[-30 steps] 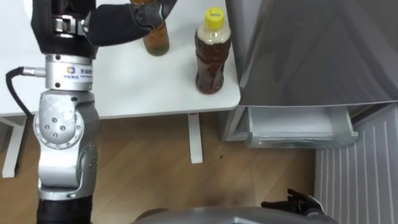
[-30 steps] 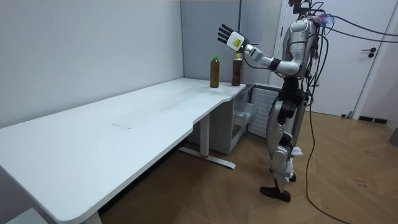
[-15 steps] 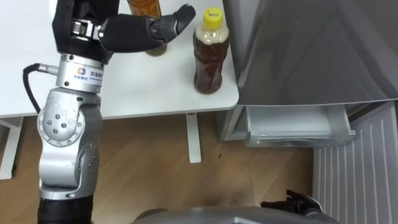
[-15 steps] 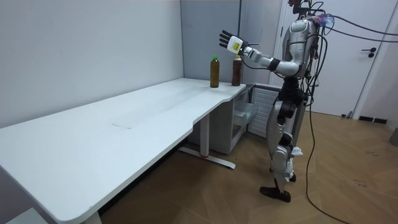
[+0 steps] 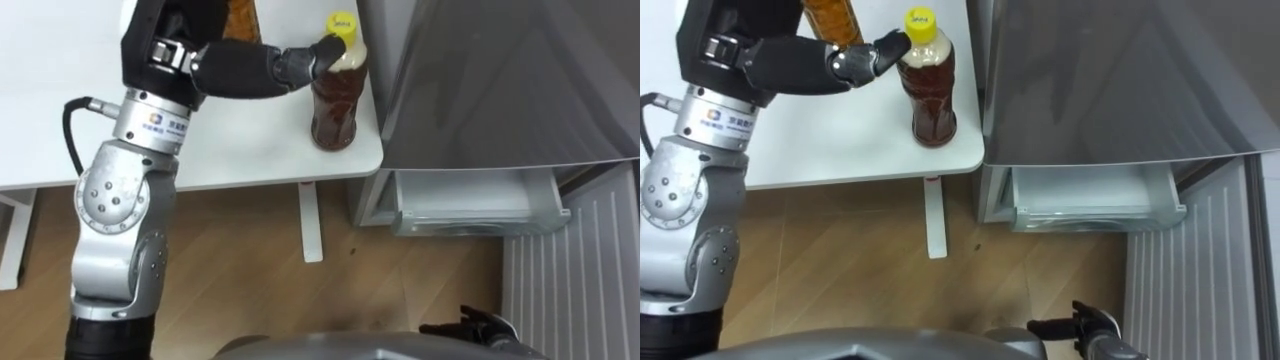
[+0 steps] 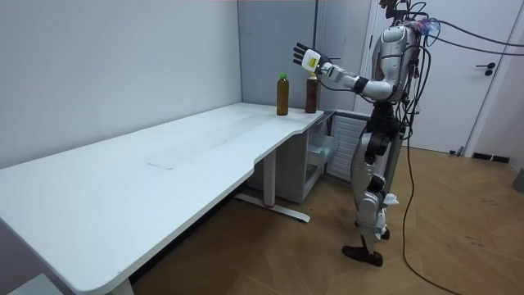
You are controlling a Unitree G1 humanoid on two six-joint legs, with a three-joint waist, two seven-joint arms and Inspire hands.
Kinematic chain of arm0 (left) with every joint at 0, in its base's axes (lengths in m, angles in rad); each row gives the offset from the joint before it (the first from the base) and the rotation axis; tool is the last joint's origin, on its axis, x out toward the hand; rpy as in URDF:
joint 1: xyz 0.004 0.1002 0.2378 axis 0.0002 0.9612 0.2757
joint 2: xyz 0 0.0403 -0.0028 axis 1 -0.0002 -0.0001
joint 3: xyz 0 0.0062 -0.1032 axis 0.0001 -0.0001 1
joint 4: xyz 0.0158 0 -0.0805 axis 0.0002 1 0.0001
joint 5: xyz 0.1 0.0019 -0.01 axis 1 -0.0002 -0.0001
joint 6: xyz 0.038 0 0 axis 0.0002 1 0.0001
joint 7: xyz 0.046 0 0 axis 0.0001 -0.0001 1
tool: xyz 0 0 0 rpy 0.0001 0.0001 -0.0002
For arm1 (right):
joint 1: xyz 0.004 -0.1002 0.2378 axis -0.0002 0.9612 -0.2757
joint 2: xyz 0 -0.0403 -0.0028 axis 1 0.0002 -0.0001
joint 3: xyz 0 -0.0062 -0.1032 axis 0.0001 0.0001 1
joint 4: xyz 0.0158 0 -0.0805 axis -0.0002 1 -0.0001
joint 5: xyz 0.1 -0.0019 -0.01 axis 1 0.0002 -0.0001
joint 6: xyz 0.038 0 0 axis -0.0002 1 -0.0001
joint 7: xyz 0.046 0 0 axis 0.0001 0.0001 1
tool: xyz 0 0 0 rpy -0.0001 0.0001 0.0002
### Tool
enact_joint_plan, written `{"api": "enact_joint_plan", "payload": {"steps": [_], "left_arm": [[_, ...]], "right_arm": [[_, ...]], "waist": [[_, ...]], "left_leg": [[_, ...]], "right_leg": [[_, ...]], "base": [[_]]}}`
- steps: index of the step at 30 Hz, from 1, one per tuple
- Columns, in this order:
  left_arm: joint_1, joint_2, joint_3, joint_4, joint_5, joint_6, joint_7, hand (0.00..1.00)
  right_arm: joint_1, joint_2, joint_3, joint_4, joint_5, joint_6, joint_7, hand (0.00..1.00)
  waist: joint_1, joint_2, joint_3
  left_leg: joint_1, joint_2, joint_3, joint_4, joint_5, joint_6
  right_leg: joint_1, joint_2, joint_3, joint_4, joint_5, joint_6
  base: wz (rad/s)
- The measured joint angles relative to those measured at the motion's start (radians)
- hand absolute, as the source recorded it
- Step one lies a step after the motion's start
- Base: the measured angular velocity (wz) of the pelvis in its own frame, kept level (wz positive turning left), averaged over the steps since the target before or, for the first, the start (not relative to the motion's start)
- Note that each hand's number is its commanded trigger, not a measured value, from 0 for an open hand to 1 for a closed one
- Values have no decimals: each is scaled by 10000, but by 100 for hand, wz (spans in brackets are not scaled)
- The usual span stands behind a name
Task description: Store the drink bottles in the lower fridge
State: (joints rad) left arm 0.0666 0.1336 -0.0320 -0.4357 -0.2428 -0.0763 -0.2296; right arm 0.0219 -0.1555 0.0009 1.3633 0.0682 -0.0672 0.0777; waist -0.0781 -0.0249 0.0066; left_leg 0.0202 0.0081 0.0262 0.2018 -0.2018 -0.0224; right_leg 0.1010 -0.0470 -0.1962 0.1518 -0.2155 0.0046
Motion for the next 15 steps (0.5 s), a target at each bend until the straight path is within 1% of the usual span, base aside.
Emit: {"api": "enact_joint_plan", "payload": {"steps": [9,15], "left_arm": [[2,117,-339,0,8,114,-290,0],[2,145,-371,0,3,205,-452,0]], "right_arm": [[0,-24,-4,-5,-307,35,-13,0],[14,-43,-3,-2,-314,49,-7,0]], "waist": [[-13,11,-7],[-16,11,-8]], "left_leg": [[0,3,46,-1,0,0],[9,12,135,-1,0,0]], "right_leg": [[-9,-1,30,5,0,0],[-30,-2,48,13,0,0]], "base": [[0],[-2]]}}
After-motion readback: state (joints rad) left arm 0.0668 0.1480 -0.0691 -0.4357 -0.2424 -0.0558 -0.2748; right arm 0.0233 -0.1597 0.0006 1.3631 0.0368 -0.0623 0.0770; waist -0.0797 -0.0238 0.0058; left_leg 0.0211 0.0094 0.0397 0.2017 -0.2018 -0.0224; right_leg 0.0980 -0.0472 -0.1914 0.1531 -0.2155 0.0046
